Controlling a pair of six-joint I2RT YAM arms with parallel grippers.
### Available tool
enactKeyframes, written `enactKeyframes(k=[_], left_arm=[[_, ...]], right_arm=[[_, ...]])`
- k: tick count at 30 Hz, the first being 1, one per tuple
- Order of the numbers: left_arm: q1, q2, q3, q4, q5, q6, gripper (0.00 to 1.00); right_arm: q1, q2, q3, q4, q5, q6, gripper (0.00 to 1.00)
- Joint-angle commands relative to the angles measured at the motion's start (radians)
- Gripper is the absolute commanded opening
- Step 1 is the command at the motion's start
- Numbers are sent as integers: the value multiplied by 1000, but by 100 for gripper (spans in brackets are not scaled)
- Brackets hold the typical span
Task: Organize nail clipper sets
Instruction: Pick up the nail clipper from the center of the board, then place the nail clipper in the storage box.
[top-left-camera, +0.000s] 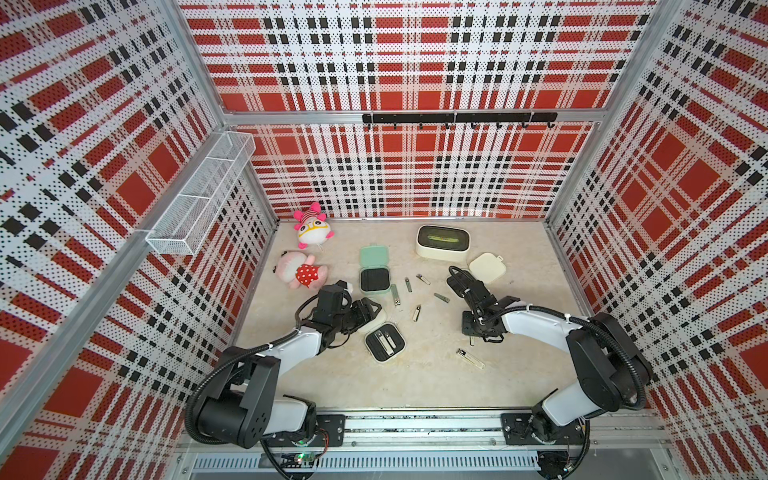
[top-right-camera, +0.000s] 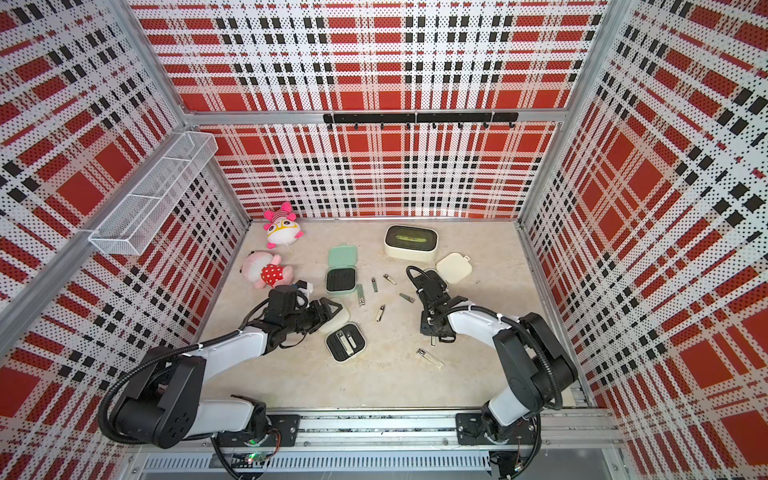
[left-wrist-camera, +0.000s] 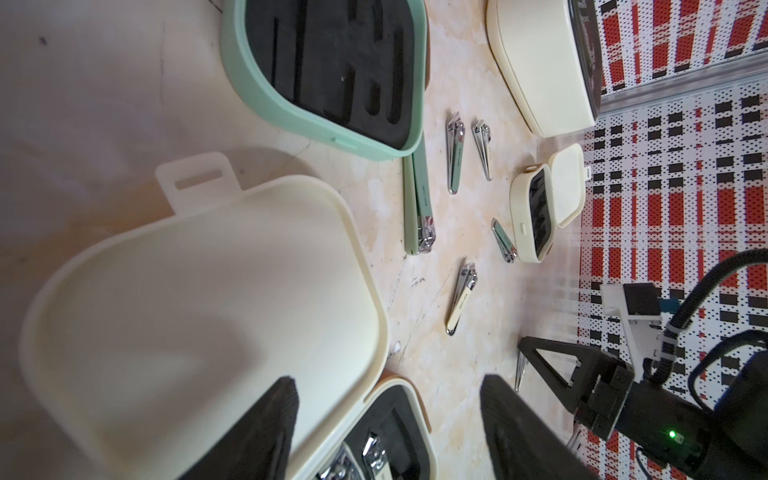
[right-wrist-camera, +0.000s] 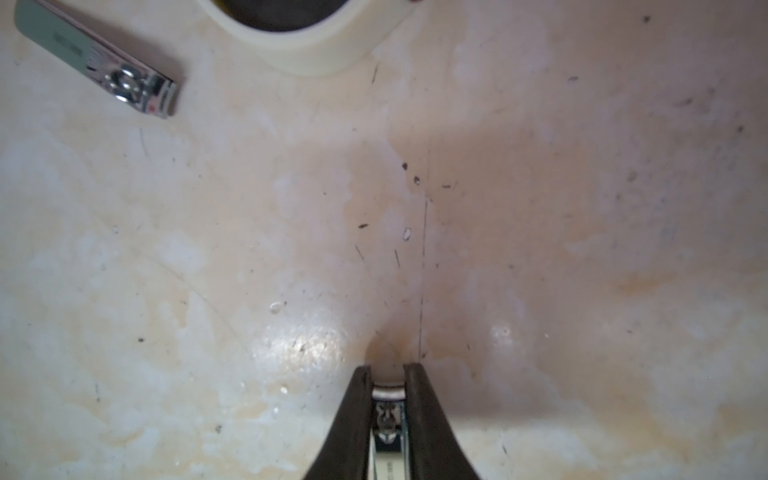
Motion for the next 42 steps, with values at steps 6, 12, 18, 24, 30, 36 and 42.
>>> enactKeyframes(k=[6,12,18,24,30,36,42], left_arm=[[49,44,8,23,9,-1,72],[56,87,25,28,6,5,71],[60,106,35,23,-11,8,70],[64,133,34,20,-27,16,69],[78,131,25,12,-40,23,68],[100,129,11,10,-40,32,67],[106,134,-3,12,-45,39,67]], right_arm=[[20,-23,28,43,-24,-44,15],[111,-4,131,67,-16,-103,14],[230,73,257,115,-33,-185,14],[349,190,392,168,-80,-257,14],[428,292,477,203,-105,-285,15],[457,349,492,242,-113,-288,15],[459,352,457,276,-89,-300,16]])
